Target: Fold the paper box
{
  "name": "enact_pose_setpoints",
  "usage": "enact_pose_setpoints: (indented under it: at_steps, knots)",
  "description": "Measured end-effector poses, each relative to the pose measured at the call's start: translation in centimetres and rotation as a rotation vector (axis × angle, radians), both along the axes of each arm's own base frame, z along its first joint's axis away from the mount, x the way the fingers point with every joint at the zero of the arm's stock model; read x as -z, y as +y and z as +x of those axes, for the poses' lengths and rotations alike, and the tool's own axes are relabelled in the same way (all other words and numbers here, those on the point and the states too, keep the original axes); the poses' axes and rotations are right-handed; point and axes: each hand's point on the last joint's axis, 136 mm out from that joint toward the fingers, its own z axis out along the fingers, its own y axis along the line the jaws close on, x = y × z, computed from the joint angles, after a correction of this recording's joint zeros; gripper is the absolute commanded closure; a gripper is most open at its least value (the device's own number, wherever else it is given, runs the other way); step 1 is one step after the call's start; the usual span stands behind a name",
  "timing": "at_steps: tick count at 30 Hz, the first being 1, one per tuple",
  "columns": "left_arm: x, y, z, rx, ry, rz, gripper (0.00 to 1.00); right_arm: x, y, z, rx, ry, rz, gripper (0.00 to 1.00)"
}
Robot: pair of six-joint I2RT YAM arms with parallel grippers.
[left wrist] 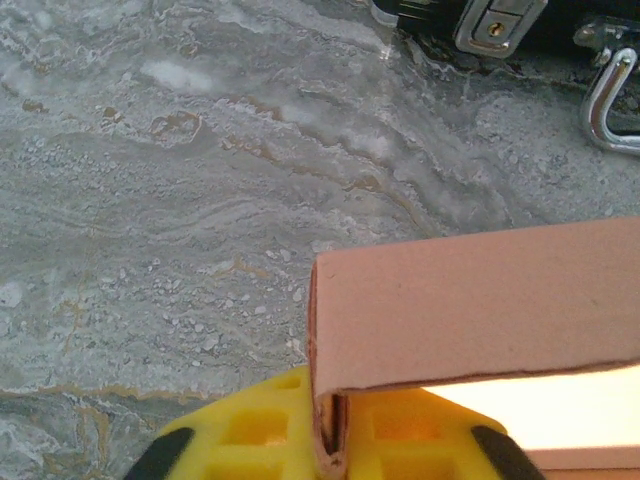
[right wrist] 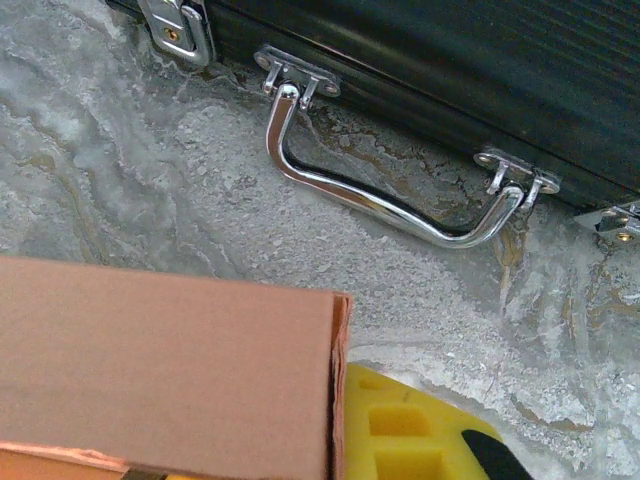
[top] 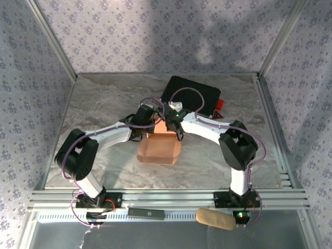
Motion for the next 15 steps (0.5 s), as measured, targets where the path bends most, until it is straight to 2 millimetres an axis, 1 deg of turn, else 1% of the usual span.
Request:
enact_pose_setpoints:
  at_steps: [3, 7, 8, 12, 15]
  knots:
    - [0.2, 0.4, -0.5, -0.001, 0.0, 0.0, 0.59, 0.1, -0.2, -0.2, 0.0, 0.008, -0.008, 1.0]
    - [-0.6, 0.8, -1.8, 0.015, -0.001, -0.035, 0.53, 0.2, -0.3, -0.2, 0.003, 0.012, -0.011, 1.0]
    - [-1.0, 0.8, -2.1, 0.022, -0.003, -0.051, 0.47, 0.2, -0.3, -0.2, 0.005, 0.012, -0.011, 1.0]
    - [-2.2, 0.8, -3.1, 0.041, -0.015, -0.128, 0.46, 0.3, -0.5, -0.2, 0.011, 0.018, -0.014, 1.0]
    - [-2.0, 0.9, -4.1, 0.062, -0.001, -0.169, 0.49, 0.4, -0.6, -0.3, 0.012, 0.023, -0.019, 1.0]
